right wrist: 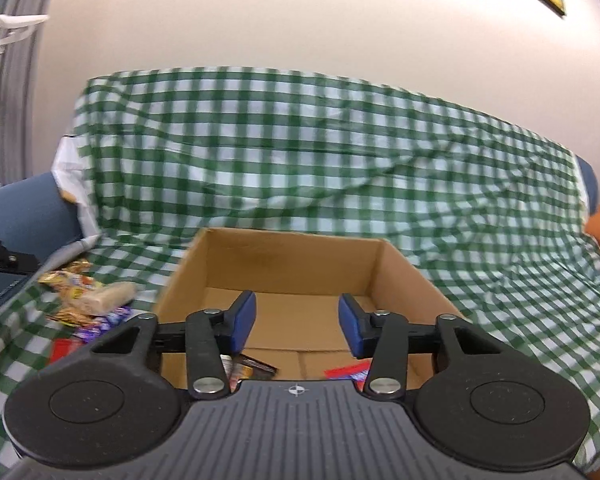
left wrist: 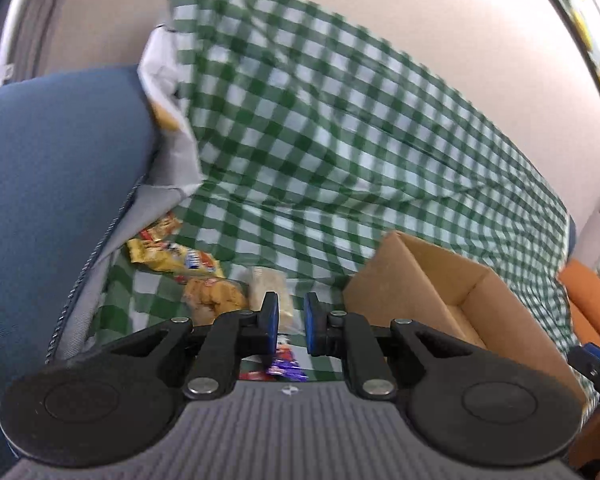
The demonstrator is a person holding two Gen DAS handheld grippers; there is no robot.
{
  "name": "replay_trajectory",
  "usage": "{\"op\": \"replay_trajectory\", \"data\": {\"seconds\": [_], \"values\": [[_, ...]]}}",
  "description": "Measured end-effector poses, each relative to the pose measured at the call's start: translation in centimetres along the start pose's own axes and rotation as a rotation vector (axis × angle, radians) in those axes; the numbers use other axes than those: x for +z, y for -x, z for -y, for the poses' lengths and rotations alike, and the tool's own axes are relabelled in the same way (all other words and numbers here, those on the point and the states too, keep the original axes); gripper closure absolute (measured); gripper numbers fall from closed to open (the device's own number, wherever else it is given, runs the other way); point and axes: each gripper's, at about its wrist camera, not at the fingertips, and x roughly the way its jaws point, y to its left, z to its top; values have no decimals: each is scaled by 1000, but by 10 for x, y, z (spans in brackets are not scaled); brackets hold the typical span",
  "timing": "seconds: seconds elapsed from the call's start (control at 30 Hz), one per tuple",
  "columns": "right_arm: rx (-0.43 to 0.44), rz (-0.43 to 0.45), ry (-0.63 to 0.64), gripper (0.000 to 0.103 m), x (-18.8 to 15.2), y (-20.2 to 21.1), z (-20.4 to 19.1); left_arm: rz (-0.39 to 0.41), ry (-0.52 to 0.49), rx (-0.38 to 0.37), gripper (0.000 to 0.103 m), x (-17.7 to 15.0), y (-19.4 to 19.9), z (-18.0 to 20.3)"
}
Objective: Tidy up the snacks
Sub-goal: 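Move both open tools back from the box to the snack pile, then grasp the plain red packet with the right tool while the left tool reaches the cookie bag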
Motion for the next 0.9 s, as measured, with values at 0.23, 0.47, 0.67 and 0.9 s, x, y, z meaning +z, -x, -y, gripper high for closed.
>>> {"op": "replay_trajectory", "data": {"seconds": [0.23, 0.47, 0.67, 0.9], "values": [[150, -5, -24, 51, 24, -2, -60, -16, 76, 65, 89, 3, -5, -19], [314, -115, 14, 43, 20, -39, -131, -44, 107, 106, 89, 2, -13, -29], [340, -304, 52, 38, -4, -90, -166, -66, 132, 129, 89, 1, -21, -38], [369, -378, 67, 23, -26, -127, -191, -79, 140, 148, 89, 2, -29, -44]]}}
